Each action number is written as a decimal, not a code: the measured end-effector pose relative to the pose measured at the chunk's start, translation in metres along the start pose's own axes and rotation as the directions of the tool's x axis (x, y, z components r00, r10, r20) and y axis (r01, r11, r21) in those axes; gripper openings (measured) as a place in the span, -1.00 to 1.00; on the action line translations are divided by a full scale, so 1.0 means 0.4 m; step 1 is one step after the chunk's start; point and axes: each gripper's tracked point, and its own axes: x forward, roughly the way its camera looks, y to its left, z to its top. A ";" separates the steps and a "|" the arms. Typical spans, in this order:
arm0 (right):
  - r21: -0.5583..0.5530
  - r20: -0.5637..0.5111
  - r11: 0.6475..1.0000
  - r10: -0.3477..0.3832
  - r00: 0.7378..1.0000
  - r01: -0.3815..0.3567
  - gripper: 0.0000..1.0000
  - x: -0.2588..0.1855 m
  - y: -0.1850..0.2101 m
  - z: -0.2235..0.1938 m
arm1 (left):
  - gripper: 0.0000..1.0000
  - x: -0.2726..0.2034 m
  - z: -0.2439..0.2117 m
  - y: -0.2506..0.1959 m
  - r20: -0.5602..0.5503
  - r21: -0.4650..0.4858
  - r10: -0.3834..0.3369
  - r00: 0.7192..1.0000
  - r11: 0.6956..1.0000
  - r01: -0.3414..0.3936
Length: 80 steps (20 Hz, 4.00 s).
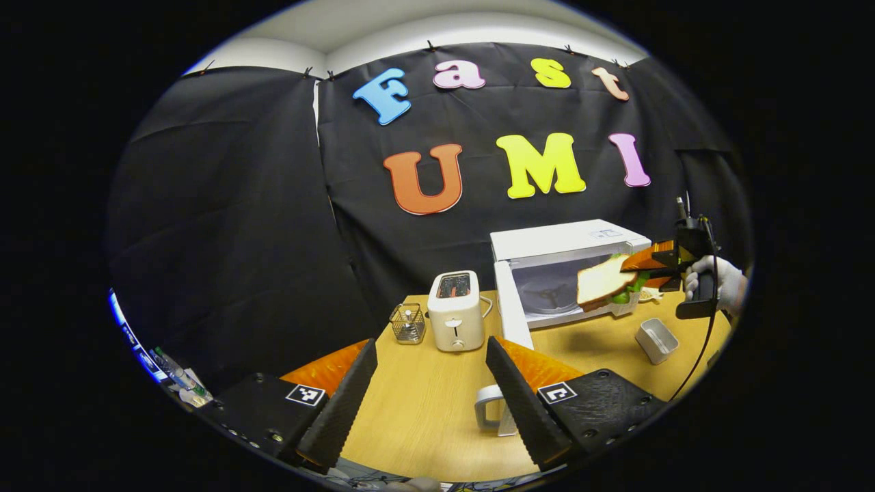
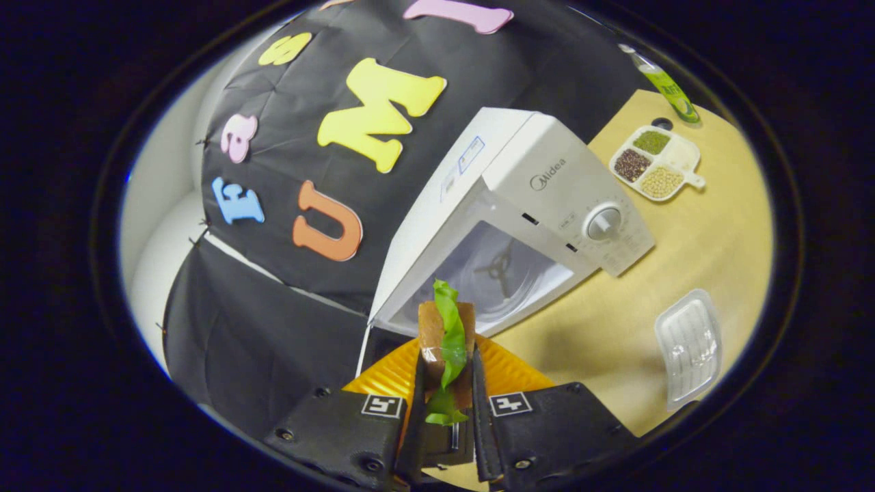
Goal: Open the microwave oven with the left hand, put the food in, and close the microwave oven.
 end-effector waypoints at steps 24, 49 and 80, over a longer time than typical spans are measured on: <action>0.003 0.450 0.960 -0.250 0.858 0.278 -0.14 0.459 -0.181 0.005 | 0.94 0.045 -0.040 0.039 -0.020 0.050 0.054 0.998 0.997 -0.052; -0.702 0.393 0.594 -0.138 0.909 0.393 0.96 -0.085 0.119 -0.003 | 0.94 -0.034 0.032 0.037 0.073 -0.046 0.025 0.997 0.999 -0.022; -0.656 0.527 0.480 -0.261 0.809 0.582 0.83 -0.706 0.109 0.181 | -1.00 0.155 -0.229 -0.006 -0.003 -0.083 -0.109 0.994 0.991 0.108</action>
